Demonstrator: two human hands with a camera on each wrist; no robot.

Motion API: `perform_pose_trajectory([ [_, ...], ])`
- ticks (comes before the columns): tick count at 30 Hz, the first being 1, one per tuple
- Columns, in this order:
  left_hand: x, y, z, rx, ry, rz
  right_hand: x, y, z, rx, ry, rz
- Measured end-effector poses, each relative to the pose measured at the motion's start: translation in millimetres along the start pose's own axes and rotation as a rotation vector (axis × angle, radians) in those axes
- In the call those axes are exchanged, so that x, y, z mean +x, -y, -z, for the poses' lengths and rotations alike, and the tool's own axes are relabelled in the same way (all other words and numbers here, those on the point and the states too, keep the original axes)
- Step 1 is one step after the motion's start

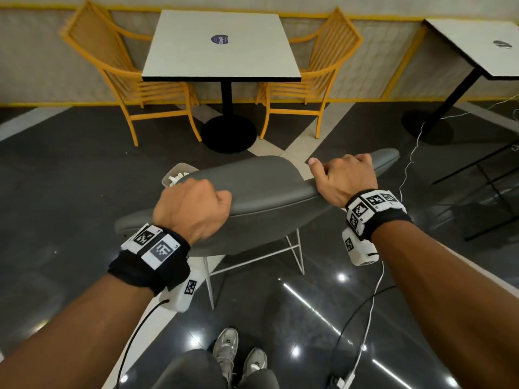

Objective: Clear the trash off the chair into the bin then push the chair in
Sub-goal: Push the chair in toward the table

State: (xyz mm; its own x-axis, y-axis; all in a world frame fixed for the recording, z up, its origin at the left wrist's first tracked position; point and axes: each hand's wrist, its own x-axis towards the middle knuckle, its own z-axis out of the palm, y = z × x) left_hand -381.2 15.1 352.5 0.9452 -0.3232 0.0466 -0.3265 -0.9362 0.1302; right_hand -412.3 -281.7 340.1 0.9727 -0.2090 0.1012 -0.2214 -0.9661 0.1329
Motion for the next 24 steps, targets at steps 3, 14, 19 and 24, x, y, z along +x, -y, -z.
perform_pose_trajectory([
  [3, 4.4, 29.0, 2.7, 0.025, -0.008, 0.005, -8.1, 26.0, 4.9, 0.018, -0.014, -0.03],
  [14, 8.4, 88.7, 3.2, 0.125, -0.092, 0.087, -6.4, 36.9, 15.1, 0.149, -0.041, 0.168],
  [19, 3.2, 87.2, 0.5, 0.149, -0.085, 0.085, -7.7, 32.6, 8.4, 0.039, -0.117, 0.155],
  [24, 25.6, 87.2, 0.6, 0.145, -0.063, 0.074, 10.5, 33.7, 7.5, 0.061, -0.102, 0.097],
])
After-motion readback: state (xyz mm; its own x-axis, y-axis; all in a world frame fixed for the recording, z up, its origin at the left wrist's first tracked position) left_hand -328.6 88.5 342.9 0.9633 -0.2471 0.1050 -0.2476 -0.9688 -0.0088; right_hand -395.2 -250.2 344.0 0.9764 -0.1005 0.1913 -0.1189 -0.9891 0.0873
